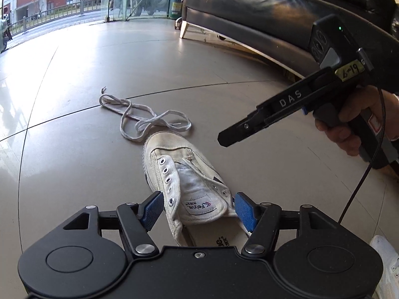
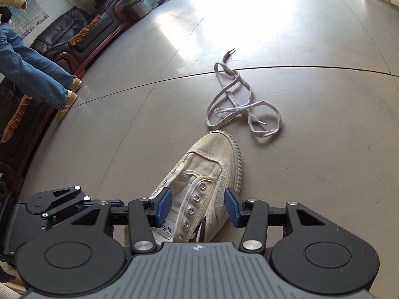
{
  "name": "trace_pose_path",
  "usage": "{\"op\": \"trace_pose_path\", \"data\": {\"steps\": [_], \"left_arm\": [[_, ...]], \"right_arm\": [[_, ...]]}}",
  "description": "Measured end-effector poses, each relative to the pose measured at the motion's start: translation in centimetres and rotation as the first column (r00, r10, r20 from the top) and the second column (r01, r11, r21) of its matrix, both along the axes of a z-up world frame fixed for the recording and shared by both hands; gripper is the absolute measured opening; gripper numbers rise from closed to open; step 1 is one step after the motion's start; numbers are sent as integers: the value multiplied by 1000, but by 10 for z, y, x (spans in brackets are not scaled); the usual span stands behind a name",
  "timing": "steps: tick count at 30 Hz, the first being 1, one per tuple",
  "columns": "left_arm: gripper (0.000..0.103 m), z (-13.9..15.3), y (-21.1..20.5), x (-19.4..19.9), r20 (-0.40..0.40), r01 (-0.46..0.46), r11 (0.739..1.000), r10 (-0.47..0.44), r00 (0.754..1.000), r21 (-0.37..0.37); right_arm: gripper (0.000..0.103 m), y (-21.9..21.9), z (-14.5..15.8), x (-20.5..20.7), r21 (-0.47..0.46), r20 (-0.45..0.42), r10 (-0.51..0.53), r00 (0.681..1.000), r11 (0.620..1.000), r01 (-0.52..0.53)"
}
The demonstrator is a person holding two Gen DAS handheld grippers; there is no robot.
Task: Lace up shoes with both hands
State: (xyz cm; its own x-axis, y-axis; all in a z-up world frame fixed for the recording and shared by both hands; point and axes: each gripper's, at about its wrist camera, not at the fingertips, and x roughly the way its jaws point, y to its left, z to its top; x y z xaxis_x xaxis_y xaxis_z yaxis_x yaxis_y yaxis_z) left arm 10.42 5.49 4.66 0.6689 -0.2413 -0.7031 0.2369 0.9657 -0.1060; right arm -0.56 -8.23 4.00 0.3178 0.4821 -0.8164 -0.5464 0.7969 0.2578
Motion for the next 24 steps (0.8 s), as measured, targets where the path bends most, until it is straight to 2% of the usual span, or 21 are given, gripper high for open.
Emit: {"op": "trace_pose_path", "data": {"steps": [3,6,8,11,12,14,24], "left_arm": [[61,0,12,12,-5,-52,999,52,999,-3],[59,-21,9,37,-35,-94,992,97,995,79],[59,-36,4,52,-36,-87,988,92,995,127],[59,-45,-4,54,10,-64,978,63,998,199],[59,-46,-5,51,13,-54,979,53,999,198],[59,-49,-7,45,10,-35,981,34,999,190],[59,-64,-10,28,-148,-6,996,18,989,84]], "right_arm": [[50,10,-8,8,-125,72,15,997,992,-6],[50,31,-18,4,-228,123,56,991,973,-26],[50,39,-26,-6,-257,119,78,990,965,-45],[49,49,-29,-16,-293,143,113,983,954,-67],[49,51,-28,-21,-307,159,128,979,949,-74],[40,50,-24,-26,-298,152,132,979,951,-82],[40,39,2,-85,-249,111,137,984,963,-105]]}}
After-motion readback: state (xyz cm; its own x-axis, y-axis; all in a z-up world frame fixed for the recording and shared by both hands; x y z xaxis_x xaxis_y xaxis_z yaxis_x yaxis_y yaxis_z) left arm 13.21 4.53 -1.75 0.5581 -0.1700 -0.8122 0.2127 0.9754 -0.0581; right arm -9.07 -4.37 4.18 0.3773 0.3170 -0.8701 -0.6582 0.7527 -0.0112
